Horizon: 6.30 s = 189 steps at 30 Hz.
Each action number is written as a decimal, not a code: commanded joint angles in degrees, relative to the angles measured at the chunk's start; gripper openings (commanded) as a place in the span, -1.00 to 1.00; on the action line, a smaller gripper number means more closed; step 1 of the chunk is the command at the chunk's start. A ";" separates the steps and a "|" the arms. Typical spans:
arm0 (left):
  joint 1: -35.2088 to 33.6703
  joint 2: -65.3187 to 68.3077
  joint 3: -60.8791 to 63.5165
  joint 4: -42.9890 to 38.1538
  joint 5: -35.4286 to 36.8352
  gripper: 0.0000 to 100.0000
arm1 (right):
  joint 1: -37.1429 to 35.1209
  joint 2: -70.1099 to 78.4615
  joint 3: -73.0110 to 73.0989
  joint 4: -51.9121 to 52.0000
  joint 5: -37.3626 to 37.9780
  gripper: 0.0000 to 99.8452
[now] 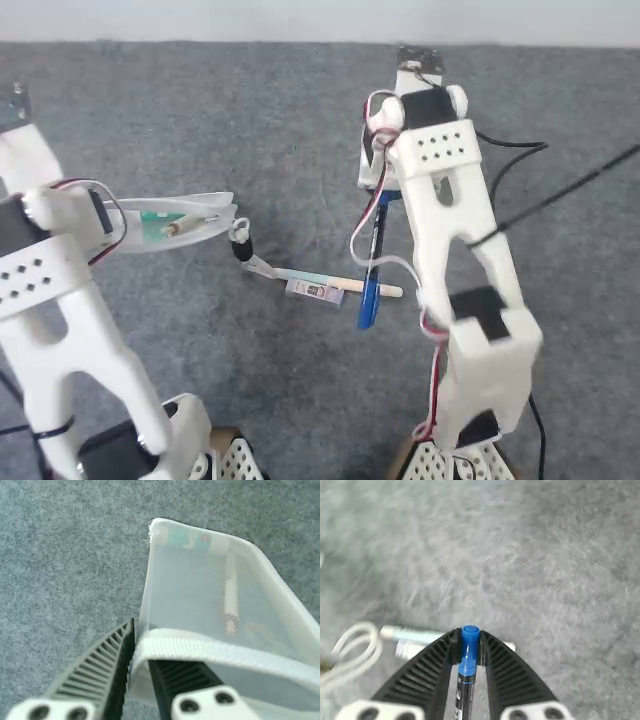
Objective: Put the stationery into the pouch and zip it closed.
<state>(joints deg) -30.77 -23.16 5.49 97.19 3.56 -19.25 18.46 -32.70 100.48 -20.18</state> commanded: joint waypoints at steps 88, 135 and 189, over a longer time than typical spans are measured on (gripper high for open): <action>5.10 -0.79 0.40 -0.70 -0.26 -0.98 | -33.19 -49.54 90.37 -127.08 40.53 -0.60; -3.08 -0.79 0.04 -3.78 0.62 -0.98 | -35.21 -87.60 89.49 -51.65 32.79 -0.70; -7.21 -0.79 0.40 -4.92 2.73 -0.98 | -27.47 -22.46 72.44 -62.20 37.89 -0.70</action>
<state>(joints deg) -37.45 -23.08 6.81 94.11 5.58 -45.54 -4.31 42.90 37.36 16.40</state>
